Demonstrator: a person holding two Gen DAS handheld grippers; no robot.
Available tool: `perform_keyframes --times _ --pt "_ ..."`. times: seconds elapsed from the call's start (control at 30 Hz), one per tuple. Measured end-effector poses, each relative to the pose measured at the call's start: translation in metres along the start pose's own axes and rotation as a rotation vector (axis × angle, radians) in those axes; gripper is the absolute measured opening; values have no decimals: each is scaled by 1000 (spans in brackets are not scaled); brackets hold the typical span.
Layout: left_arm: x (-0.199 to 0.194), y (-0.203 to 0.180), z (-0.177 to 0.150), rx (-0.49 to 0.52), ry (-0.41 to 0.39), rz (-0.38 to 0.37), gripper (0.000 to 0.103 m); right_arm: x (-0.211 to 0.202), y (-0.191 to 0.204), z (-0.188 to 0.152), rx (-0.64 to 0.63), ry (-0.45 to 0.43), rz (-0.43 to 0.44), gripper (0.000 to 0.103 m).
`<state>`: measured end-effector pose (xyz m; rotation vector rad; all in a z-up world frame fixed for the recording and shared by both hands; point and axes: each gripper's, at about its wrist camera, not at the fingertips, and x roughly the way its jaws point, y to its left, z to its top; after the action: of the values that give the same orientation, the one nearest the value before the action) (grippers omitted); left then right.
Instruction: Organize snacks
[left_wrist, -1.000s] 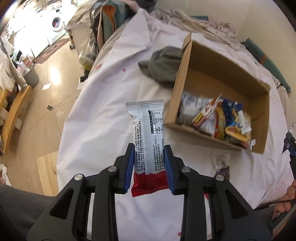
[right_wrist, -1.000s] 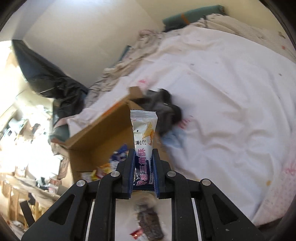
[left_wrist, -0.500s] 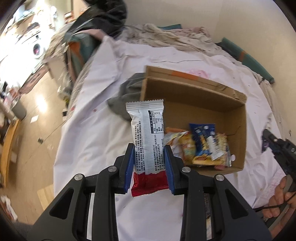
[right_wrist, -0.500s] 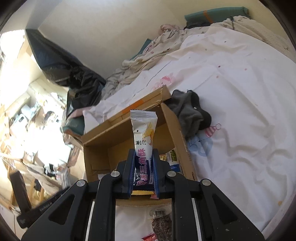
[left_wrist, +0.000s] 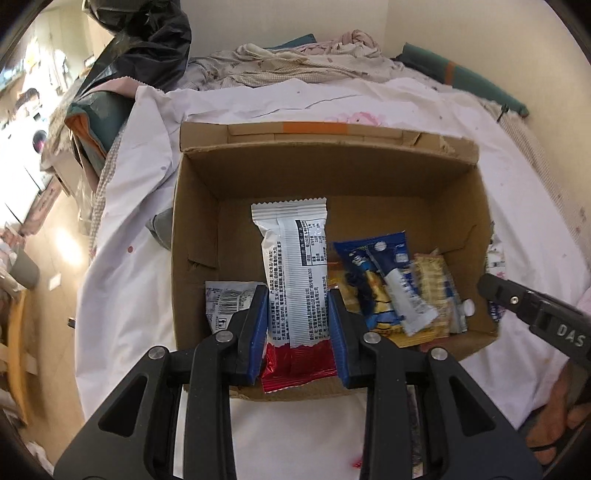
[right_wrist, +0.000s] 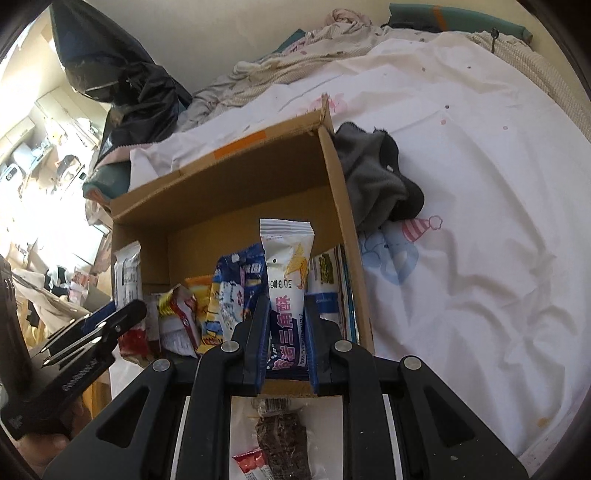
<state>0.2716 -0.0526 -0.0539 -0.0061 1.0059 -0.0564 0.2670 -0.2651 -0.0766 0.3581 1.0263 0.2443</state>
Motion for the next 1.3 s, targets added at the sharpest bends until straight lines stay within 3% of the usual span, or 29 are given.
perform_keyframes --times 0.13,0.63,1.07,1.1,1.17,1.23,1.3 --pt "9 9 1 -65 38 -43 27 11 0 -2 15 38 -7 19" --pt "4 0 -3 -23 18 -58 28 23 -2 -4 25 70 -21 20" --pt "1 3 -4 -42 8 -59 28 20 -1 -3 41 45 1 22" --pt "0 3 -4 -41 9 -62 30 20 -2 -3 44 44 -1 22" --pt "-1 2 -4 -36 6 -73 46 19 -3 -2 51 42 -4 22" --pt "-3 3 -5 -40 -5 -84 53 17 -5 -1 65 35 -6 23" --pt "-5 3 -4 -45 -2 -109 63 14 -6 1 79 20 16 33"
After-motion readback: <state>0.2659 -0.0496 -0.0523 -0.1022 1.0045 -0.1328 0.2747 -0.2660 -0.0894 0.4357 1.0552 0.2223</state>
